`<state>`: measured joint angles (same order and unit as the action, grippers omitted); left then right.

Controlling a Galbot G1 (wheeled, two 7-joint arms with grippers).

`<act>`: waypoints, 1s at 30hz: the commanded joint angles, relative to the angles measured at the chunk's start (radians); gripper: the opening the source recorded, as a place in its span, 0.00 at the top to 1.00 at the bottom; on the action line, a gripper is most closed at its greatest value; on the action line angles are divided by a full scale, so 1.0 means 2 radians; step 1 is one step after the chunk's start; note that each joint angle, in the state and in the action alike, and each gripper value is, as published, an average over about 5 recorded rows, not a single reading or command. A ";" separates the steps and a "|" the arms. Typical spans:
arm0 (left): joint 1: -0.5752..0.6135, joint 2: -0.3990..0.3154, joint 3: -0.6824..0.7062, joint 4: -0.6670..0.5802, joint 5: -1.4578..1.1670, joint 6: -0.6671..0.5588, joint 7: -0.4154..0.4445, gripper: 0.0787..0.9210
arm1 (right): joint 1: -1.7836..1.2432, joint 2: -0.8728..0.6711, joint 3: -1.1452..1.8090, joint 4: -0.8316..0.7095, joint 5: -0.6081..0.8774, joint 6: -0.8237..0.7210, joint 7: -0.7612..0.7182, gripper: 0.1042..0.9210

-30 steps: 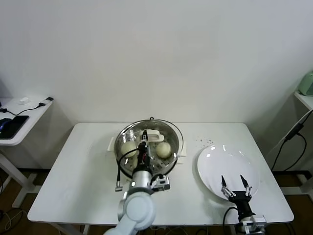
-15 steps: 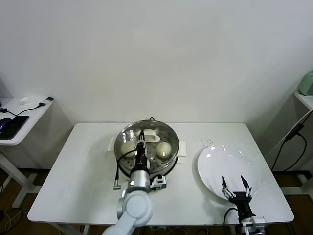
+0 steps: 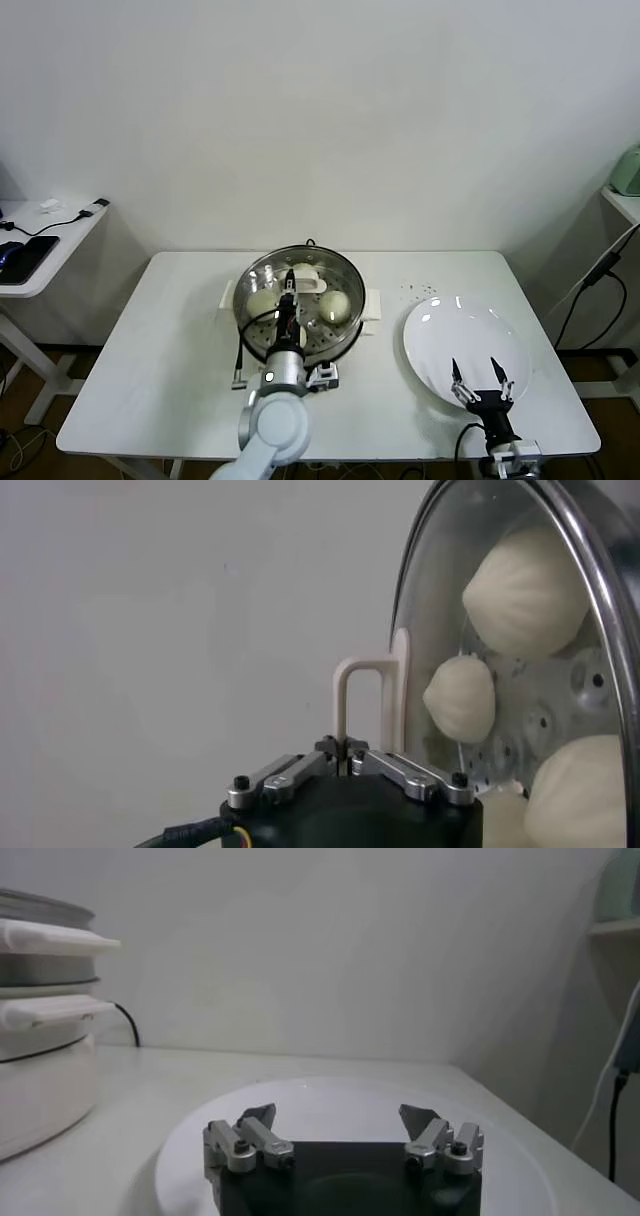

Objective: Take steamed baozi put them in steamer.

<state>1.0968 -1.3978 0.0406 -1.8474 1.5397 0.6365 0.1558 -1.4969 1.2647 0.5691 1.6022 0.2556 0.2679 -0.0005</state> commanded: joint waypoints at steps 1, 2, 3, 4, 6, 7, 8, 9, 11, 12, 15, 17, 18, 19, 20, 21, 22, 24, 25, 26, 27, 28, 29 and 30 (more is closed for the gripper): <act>-0.001 0.000 -0.002 0.006 -0.013 -0.002 -0.010 0.94 | 0.002 0.001 0.000 -0.001 -0.003 0.001 -0.001 0.12; -0.001 0.001 -0.003 0.005 -0.015 -0.002 -0.010 0.94 | 0.003 0.001 0.000 -0.001 -0.003 0.001 -0.001 0.12; -0.001 0.002 -0.003 0.002 -0.018 -0.004 -0.010 0.92 | 0.003 0.001 0.000 0.000 -0.003 0.001 -0.001 0.12; -0.001 0.004 -0.004 -0.001 -0.024 -0.006 -0.010 0.90 | 0.003 0.001 0.000 0.000 -0.003 0.001 -0.001 0.12; 0.000 0.008 -0.004 -0.012 -0.044 -0.008 -0.009 0.85 | 0.004 0.001 -0.001 0.001 -0.002 0.000 -0.002 0.12; 0.001 0.011 -0.003 -0.020 -0.058 -0.009 -0.008 0.81 | 0.004 0.001 -0.001 0.001 -0.002 0.000 -0.002 0.12; 0.002 0.014 -0.002 -0.030 -0.073 -0.010 -0.006 0.78 | 0.004 0.000 -0.001 0.001 -0.002 0.000 -0.002 0.12; 0.003 0.018 -0.002 -0.040 -0.088 -0.009 -0.004 0.75 | 0.004 0.000 -0.001 0.001 -0.002 0.000 -0.002 0.12; 0.006 0.027 -0.001 -0.064 -0.116 -0.009 -0.002 0.68 | 0.004 -0.001 -0.002 0.001 -0.001 -0.001 -0.003 0.12; 0.008 0.032 -0.001 -0.074 -0.131 -0.012 -0.004 0.64 | 0.004 -0.001 -0.002 0.001 -0.001 -0.001 -0.003 0.12; 0.019 0.045 -0.006 -0.106 -0.190 -0.038 -0.026 0.54 | 0.007 0.000 -0.004 -0.001 -0.001 -0.002 -0.002 0.12; 0.031 0.050 -0.014 -0.125 -0.235 -0.063 -0.046 0.47 | 0.010 0.000 -0.005 -0.002 0.000 -0.003 -0.001 0.12; 0.039 0.054 -0.020 -0.133 -0.259 -0.076 -0.057 0.44 | 0.011 0.001 -0.006 -0.002 0.000 -0.004 0.001 0.12; 0.047 0.057 -0.026 -0.143 -0.282 -0.087 -0.066 0.40 | 0.012 0.001 -0.007 -0.002 0.000 -0.005 0.002 0.12; 0.057 0.060 -0.033 -0.151 -0.306 -0.099 -0.075 0.37 | 0.013 0.002 -0.009 -0.002 0.001 -0.007 0.004 0.12; 0.069 0.063 -0.042 -0.160 -0.337 -0.113 -0.085 0.34 | 0.014 0.001 -0.010 -0.002 0.001 -0.008 0.006 0.12; 0.080 0.067 -0.050 -0.168 -0.369 -0.127 -0.095 0.30 | 0.014 0.001 -0.012 -0.002 0.001 -0.009 0.007 0.12; 0.104 0.071 -0.072 -0.181 -0.434 -0.161 -0.107 0.23 | 0.014 0.000 -0.016 -0.001 0.001 -0.012 0.010 0.12; 0.114 0.072 -0.084 -0.185 -0.467 -0.177 -0.112 0.20 | 0.014 0.000 -0.017 -0.002 0.001 -0.012 0.010 0.12; 0.124 0.072 -0.097 -0.187 -0.505 -0.196 -0.116 0.17 | 0.014 0.000 -0.019 -0.002 0.001 -0.012 0.010 0.12; 0.133 0.069 -0.114 -0.189 -0.550 -0.214 -0.120 0.15 | 0.015 0.000 -0.019 -0.002 0.001 -0.011 0.010 0.12; 0.140 0.065 -0.131 -0.190 -0.596 -0.228 -0.124 0.13 | 0.016 0.000 -0.020 -0.002 0.000 -0.009 0.010 0.12; 0.146 0.060 -0.152 -0.190 -0.648 -0.238 -0.129 0.13 | 0.018 0.000 -0.020 -0.001 0.000 -0.006 0.010 0.12; 0.151 0.054 -0.176 -0.190 -0.705 -0.246 -0.135 0.12 | 0.019 0.000 -0.020 0.000 -0.001 -0.003 0.011 0.12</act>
<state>1.2326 -1.2886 -0.0591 -2.1106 0.9475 0.4265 0.0122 -1.4692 1.2648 0.5389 1.5982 0.2544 0.2509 0.0118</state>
